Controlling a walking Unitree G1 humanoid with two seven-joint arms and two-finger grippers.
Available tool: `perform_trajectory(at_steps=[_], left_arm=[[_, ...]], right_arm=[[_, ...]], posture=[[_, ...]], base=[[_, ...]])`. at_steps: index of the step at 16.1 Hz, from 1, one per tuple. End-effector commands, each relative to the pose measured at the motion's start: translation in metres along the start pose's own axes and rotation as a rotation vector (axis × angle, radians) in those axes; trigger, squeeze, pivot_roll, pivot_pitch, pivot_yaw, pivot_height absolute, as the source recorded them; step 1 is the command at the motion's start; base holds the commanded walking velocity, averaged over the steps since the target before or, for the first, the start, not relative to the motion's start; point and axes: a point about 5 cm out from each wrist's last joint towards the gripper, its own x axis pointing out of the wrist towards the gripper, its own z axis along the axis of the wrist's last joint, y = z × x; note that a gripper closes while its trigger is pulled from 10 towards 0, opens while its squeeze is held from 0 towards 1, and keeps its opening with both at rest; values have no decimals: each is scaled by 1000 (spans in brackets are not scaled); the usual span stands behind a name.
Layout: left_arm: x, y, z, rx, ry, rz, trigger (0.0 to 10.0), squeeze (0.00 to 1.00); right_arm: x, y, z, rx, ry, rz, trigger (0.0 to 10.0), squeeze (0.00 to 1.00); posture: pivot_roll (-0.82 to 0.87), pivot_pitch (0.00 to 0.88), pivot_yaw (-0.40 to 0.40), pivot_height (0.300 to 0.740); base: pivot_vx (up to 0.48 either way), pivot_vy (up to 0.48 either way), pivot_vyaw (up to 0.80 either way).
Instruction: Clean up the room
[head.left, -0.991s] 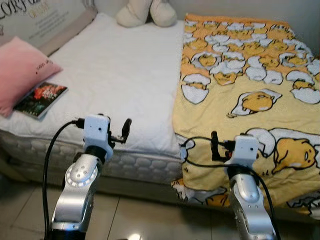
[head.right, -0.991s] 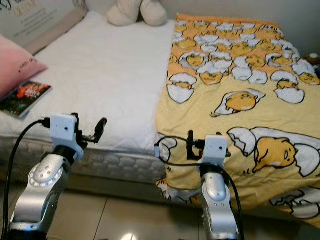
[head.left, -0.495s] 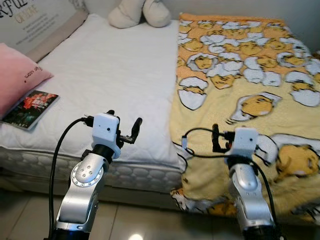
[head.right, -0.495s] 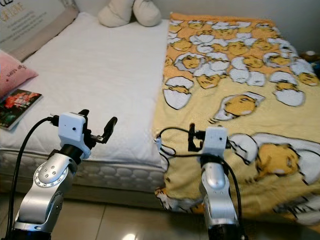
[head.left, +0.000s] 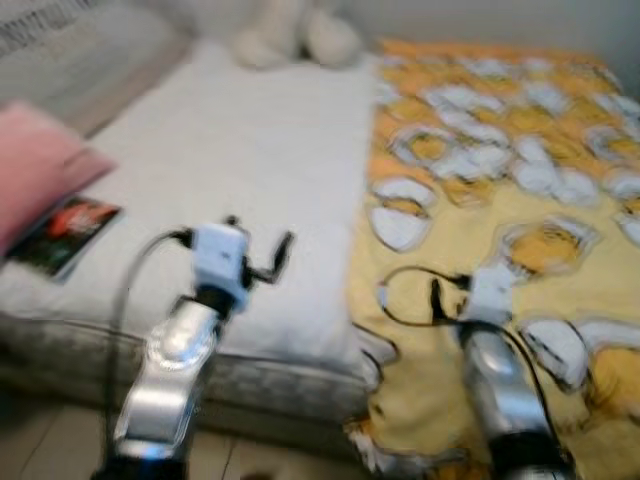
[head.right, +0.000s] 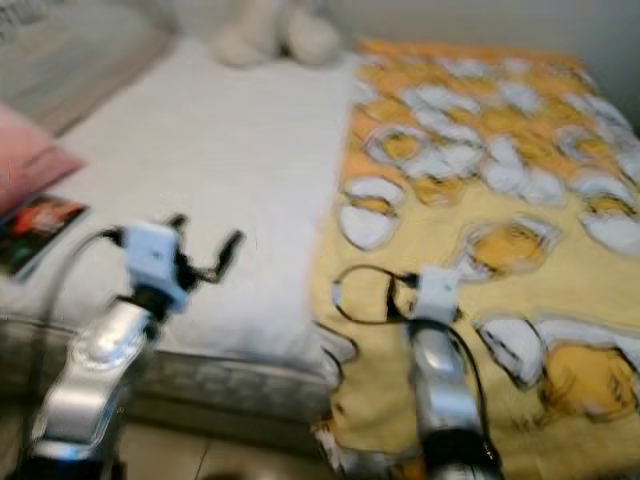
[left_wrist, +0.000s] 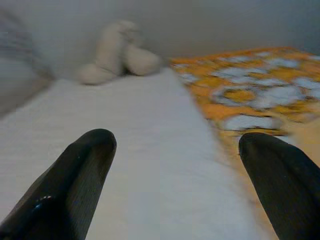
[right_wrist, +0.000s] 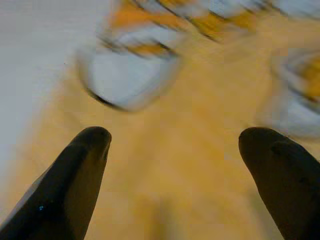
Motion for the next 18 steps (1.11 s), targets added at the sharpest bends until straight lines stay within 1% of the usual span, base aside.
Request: perform_trajectory(at_steps=[1,2,4,5,6,7,9,10,11,12,13,15,18], left_arm=[[-2,2,-3,-10,23,2,10000,0],[-3,2,-3,-9,24,2,10000,0],[-5,1,-4,-12,33,-1,10000,0],[-8,2,-3,-6,43,-11,10000,0],[-11,3,-3,2,52,-18,10000,0],[-16,7,-3,14,68,-26,10000,0],[-22,11,-3,17,90,-27,10000,0],[-28,13,-3,20,119,-38,10000,0],[-30,14,-3,20,129,-42,10000,0],[-36,12,-2,25,140,-57,10000,0],[-40,11,-1,31,146,-63,10000,0],[-44,12,1,37,159,-59,10000,0],[-49,13,2,35,174,-51,10000,0]], right_arm=[[-1,6,-12,4,54,20,10000,0],[-1,6,-12,4,58,22,10000,0],[3,11,-18,26,98,29,10000,0],[7,15,-26,51,157,21,10000,0],[9,17,-30,55,192,23,10000,0],[11,20,-35,52,228,18,10000,0],[12,23,-39,42,269,35,10000,0],[11,27,-47,35,331,59,10000,0],[10,27,-51,25,353,61,10000,0],[9,22,-57,-45,384,49,10000,0],[10,20,-58,-96,392,47,10000,0],[12,21,-56,-169,387,63,10000,0],[14,21,-52,-184,371,61,10000,0]], posture=[[80,36,29,740],[80,36,29,740],[92,43,33,740],[105,57,38,740],[119,73,48,740],[135,87,54,740],[147,98,59,740],[172,122,72,740],[177,128,74,740],[206,146,82,740],[216,154,84,740],[233,162,84,740],[242,161,73,740]], base=[[0,0,0],[0,0,0],[0,0,0],[0,0,0],[0,0,0],[0,0,0],[0,0,0],[0,0,0],[0,0,0],[0,0,0],[0,0,0],[0,0,0],[0,0,0]])
